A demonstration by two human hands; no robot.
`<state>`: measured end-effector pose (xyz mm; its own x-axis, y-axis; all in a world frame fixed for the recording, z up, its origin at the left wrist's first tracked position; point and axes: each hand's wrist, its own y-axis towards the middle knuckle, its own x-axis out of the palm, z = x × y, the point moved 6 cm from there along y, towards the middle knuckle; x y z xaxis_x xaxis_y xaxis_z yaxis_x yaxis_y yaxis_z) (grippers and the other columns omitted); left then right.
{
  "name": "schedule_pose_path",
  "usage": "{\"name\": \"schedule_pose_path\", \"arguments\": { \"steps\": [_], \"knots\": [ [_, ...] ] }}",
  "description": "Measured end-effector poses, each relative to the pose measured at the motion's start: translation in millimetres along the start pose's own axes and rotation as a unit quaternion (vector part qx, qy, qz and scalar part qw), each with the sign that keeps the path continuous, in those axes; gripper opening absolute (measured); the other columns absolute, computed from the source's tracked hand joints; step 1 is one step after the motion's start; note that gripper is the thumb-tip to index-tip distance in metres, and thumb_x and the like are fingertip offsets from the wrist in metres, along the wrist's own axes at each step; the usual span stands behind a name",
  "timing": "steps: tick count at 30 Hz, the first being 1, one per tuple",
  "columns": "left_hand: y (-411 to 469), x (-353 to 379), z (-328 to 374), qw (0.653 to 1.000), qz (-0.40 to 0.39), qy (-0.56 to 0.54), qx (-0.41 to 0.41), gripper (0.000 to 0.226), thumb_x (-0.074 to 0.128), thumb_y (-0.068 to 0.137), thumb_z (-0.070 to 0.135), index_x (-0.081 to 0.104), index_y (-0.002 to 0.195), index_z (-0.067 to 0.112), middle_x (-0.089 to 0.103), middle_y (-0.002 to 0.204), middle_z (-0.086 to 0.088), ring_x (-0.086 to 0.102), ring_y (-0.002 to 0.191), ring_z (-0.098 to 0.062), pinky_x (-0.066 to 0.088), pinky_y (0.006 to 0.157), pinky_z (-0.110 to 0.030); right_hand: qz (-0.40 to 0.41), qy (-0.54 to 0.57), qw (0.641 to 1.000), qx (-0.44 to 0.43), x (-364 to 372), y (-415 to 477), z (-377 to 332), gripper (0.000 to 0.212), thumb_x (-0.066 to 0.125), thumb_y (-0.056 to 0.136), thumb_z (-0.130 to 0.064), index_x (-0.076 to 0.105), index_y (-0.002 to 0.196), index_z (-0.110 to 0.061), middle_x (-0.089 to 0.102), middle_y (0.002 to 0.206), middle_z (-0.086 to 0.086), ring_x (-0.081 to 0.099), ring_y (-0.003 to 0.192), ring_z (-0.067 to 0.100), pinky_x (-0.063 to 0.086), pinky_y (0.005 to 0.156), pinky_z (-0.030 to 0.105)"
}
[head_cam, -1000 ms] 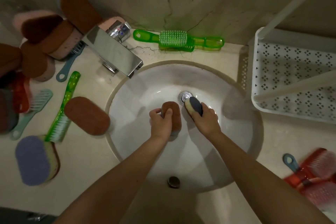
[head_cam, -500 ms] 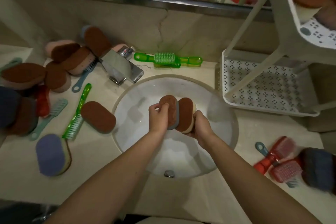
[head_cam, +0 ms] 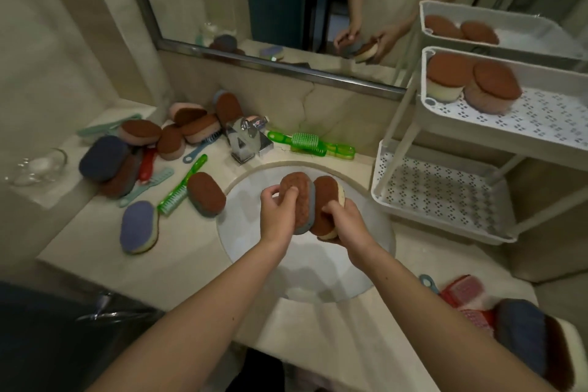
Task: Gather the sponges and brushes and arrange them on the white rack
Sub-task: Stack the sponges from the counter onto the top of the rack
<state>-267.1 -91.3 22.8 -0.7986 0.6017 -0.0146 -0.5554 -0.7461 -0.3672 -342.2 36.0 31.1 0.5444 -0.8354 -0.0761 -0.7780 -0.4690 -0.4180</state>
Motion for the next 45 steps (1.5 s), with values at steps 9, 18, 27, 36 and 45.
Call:
{"name": "schedule_pose_path", "arguments": {
  "steps": [9,18,27,36,45],
  "knots": [
    [-60.6,14.2,58.8,0.988,-0.001,-0.016,0.151,0.035,0.054,0.096,0.034,0.057,0.126,0.015,0.059,0.126,-0.003,0.059,0.112,-0.014,0.051,0.093,-0.032,0.018,0.025,0.991,-0.131,-33.0,-58.5,-49.5,0.022,0.055,0.090,-0.012,0.060,0.105,-0.028,0.068,0.097,0.004,0.067,0.089,0.021,0.057,0.080,0.042],
    [-104.1,70.1,125.1,0.965,-0.058,-0.052,0.249,0.036,0.059,0.093,0.033,0.042,0.124,0.025,0.050,0.127,-0.001,0.055,0.104,-0.003,0.052,0.081,-0.022,0.112,0.033,0.954,-0.277,-99.6,-100.6,-105.2,0.047,0.051,0.098,-0.016,0.041,0.143,-0.028,0.059,0.127,-0.001,0.061,0.110,0.012,0.058,0.085,0.031],
    [-144.5,156.2,169.8,0.937,-0.219,0.003,0.271,0.044,0.068,0.086,0.025,0.042,0.121,0.029,0.036,0.133,-0.006,0.048,0.115,-0.016,0.049,0.093,-0.032,0.247,0.044,0.910,-0.330,-185.5,-125.0,-129.8,0.030,0.051,0.098,-0.022,0.054,0.118,-0.044,0.052,0.131,0.004,0.057,0.116,0.019,0.053,0.095,0.044],
    [-161.5,234.1,187.6,0.869,-0.351,0.150,0.316,0.104,0.077,0.076,0.031,0.008,0.154,0.030,0.022,0.144,0.002,0.035,0.126,-0.011,0.034,0.098,-0.024,0.271,-0.057,0.914,-0.297,-259.0,-128.5,-150.6,0.082,0.074,0.066,-0.024,0.042,0.142,-0.029,0.040,0.142,0.001,0.047,0.125,0.014,0.047,0.102,0.035],
    [-146.1,286.4,198.8,0.847,-0.335,0.177,0.374,0.075,0.072,0.077,0.031,0.039,0.145,0.039,0.038,0.134,0.002,0.042,0.112,-0.005,0.030,0.093,-0.018,0.340,-0.189,0.879,-0.275,-310.6,-105.2,-169.9,0.080,0.079,0.066,-0.028,0.046,0.139,-0.026,0.036,0.125,-0.001,0.045,0.099,0.003,0.033,0.078,0.005]
  ]
}}
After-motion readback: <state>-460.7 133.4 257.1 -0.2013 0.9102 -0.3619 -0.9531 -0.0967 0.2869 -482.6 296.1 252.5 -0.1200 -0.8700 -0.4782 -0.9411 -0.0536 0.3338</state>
